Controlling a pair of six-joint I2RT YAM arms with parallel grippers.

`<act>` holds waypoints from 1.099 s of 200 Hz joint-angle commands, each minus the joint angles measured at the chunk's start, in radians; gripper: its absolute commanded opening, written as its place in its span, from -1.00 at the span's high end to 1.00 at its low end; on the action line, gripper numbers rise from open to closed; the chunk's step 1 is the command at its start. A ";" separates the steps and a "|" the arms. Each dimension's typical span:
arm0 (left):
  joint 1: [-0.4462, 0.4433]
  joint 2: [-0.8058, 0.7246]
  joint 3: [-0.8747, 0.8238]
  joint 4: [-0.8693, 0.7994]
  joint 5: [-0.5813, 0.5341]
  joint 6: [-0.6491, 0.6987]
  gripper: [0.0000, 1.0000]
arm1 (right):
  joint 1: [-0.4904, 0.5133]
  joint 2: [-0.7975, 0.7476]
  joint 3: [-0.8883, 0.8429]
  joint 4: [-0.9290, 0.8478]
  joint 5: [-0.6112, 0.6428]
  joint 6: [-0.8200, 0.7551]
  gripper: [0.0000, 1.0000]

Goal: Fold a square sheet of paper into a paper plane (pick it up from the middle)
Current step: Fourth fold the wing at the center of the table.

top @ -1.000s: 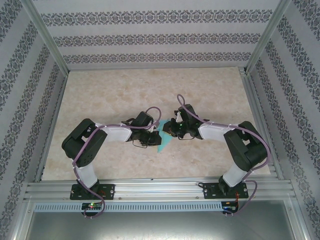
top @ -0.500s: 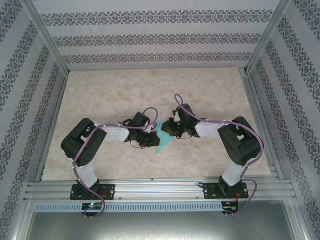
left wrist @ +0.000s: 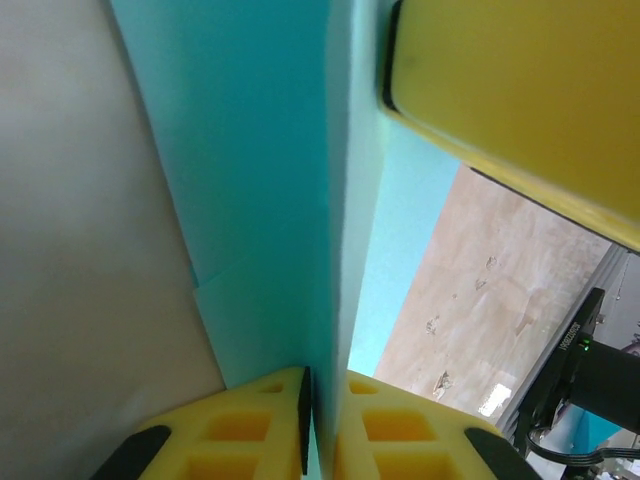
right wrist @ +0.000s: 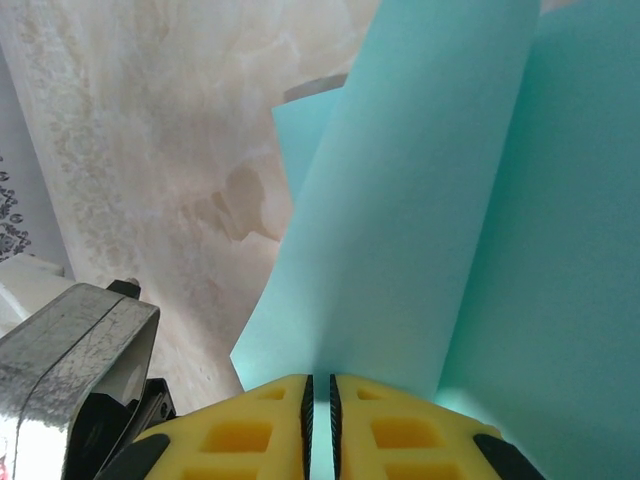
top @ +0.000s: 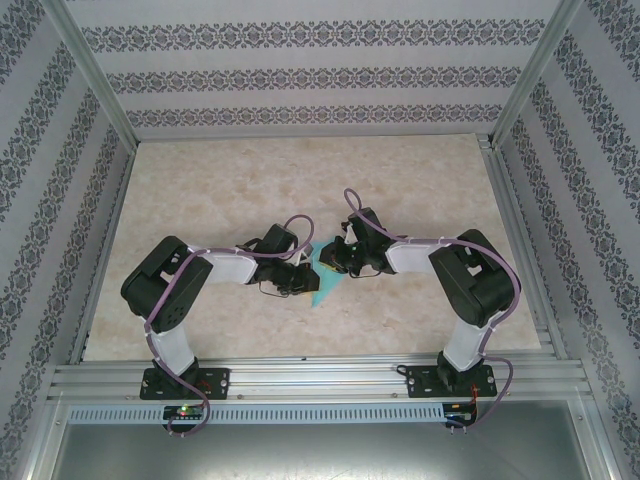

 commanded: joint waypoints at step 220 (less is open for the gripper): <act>0.014 -0.022 -0.031 0.033 -0.033 -0.030 0.85 | 0.008 -0.003 0.010 -0.008 0.003 -0.001 0.69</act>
